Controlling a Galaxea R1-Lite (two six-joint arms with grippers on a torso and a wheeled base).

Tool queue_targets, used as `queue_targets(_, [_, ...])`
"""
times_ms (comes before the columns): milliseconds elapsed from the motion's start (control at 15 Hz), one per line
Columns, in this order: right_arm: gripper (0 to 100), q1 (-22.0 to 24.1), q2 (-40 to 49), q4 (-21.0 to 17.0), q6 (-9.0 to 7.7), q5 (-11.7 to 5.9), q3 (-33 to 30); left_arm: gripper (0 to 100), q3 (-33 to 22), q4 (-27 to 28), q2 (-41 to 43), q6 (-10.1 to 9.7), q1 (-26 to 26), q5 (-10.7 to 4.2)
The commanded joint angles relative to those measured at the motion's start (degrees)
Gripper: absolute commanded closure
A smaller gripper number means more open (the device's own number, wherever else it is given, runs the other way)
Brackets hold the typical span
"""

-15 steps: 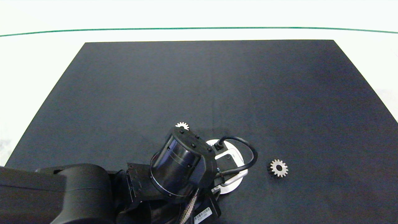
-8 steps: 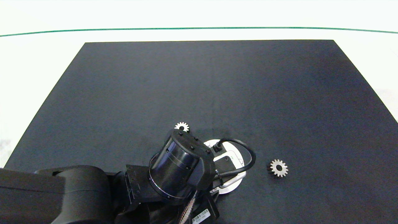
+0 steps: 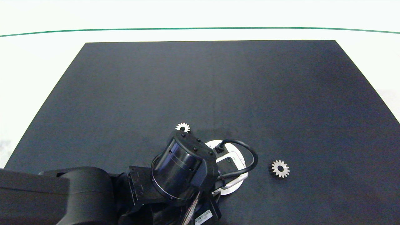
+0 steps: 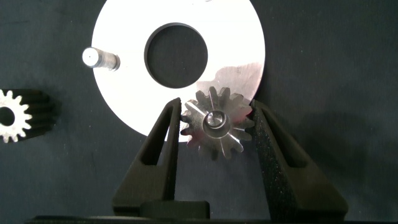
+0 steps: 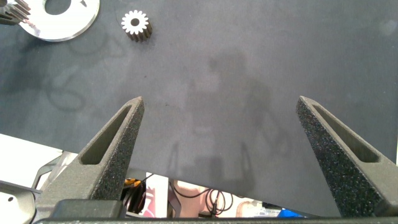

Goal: Install three planetary gears onto the carrier pins

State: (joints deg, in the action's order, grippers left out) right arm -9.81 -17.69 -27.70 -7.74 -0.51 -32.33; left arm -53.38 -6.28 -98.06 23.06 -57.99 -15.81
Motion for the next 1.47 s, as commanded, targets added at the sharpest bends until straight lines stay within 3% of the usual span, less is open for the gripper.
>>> queue_targets(67, [0, -0.03, 0.02, -0.16, -0.08, -0.02, -0.01, 87, -0.05, -0.14, -0.55, 0.14, -0.02, -0.10])
queue_targets(267, [0, -0.03, 0.02, -0.16, 0.01, -0.02, -0.01, 87, -0.05, -0.14, -0.82, 0.14, -0.02, -0.10])
queue_targets(333, [0, -0.03, 0.02, -0.16, -0.08, -0.02, -0.01, 0, 0.03, -0.05, -0.73, 0.14, -0.02, -0.10])
queue_targets(867, [0, -0.03, 0.02, -0.16, 0.01, -0.02, -0.01, 0, -0.14, -0.14, -0.20, -0.13, -0.19, -0.10])
queue_targets(1000, [0, -0.12, 0.02, -0.16, 0.01, -0.02, 0.16, 0, -5.94, 2.67, 6.83, 1.37, 0.07, -0.10])
queue_targets(1133, [0, -0.12, -0.07, -0.16, 0.01, -0.02, 0.25, 0, -16.58, 16.47, 7.97, 1.72, 3.76, -0.10])
queue_targets(1200, [0, -0.12, -0.07, -0.16, 0.01, -0.02, 0.34, 0, -20.45, 19.55, 7.09, 1.72, 5.70, -0.10])
queue_targets(1467, [0, -0.03, 0.20, -0.16, 0.01, -0.10, 0.34, 0, -23.43, 19.55, 0.41, 2.16, 12.11, -0.10])
